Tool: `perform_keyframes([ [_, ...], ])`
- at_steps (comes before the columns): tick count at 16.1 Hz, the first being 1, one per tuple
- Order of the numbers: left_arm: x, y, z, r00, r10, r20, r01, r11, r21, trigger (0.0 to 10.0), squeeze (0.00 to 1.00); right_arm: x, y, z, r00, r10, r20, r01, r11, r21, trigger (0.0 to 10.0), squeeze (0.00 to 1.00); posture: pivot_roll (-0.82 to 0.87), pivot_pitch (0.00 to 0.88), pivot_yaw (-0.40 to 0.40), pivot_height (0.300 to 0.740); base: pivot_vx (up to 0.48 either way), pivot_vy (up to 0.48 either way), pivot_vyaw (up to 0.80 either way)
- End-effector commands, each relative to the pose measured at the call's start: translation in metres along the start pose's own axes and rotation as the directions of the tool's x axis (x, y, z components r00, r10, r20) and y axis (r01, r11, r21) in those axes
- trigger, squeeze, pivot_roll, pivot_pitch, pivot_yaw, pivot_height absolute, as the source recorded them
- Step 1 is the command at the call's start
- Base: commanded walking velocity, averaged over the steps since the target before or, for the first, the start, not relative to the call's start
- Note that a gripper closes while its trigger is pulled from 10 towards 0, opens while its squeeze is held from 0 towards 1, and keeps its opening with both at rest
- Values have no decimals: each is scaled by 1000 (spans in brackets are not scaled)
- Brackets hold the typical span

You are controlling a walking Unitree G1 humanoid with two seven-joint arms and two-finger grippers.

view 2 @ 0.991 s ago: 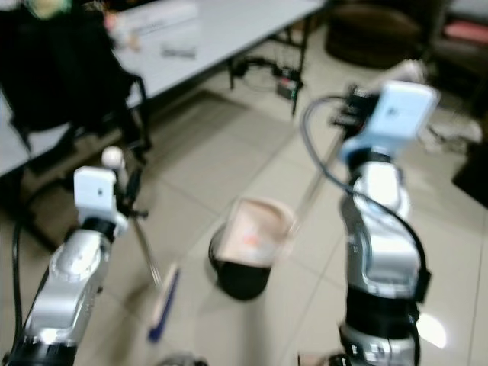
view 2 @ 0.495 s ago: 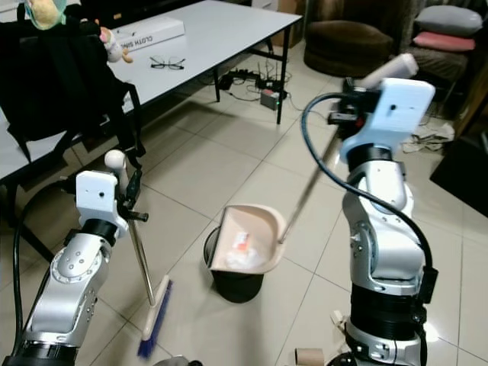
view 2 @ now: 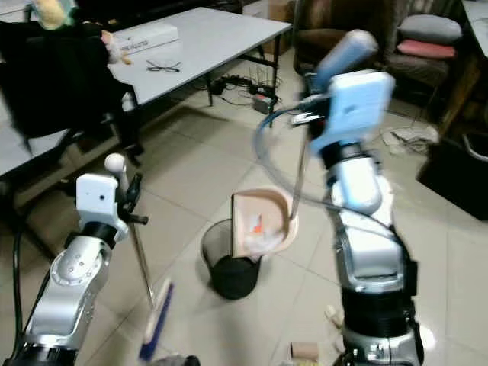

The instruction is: Sweep floor

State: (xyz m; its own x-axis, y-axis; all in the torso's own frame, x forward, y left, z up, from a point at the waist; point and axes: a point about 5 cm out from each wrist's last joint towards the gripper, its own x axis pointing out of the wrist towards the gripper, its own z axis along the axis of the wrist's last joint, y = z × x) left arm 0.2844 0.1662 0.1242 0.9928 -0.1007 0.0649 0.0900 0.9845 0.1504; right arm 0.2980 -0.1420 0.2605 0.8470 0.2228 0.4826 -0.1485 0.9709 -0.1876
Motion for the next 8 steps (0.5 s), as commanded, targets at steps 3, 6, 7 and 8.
perform_keyframes([
  [3,0,3,4,1000,8,20,-8,1000,21,10000,0,-4,31,11,980,164,114,-156,985,-76,10000,0,-14,34,43,740,0,0,0],
  [6,0,3,4,1000,4,18,-4,1000,24,10000,0,-15,63,10,929,338,152,-315,936,-154,10000,0,-13,35,41,740,0,0,0],
  [7,0,3,4,1000,1,17,-2,1000,25,10000,0,-22,77,8,891,429,149,-392,892,-226,10000,0,-13,35,41,740,0,0,0],
  [8,0,3,4,1000,0,16,-1,1000,25,10000,0,-26,83,6,872,467,146,-421,868,-264,10000,0,-13,36,41,740,0,0,0],
])
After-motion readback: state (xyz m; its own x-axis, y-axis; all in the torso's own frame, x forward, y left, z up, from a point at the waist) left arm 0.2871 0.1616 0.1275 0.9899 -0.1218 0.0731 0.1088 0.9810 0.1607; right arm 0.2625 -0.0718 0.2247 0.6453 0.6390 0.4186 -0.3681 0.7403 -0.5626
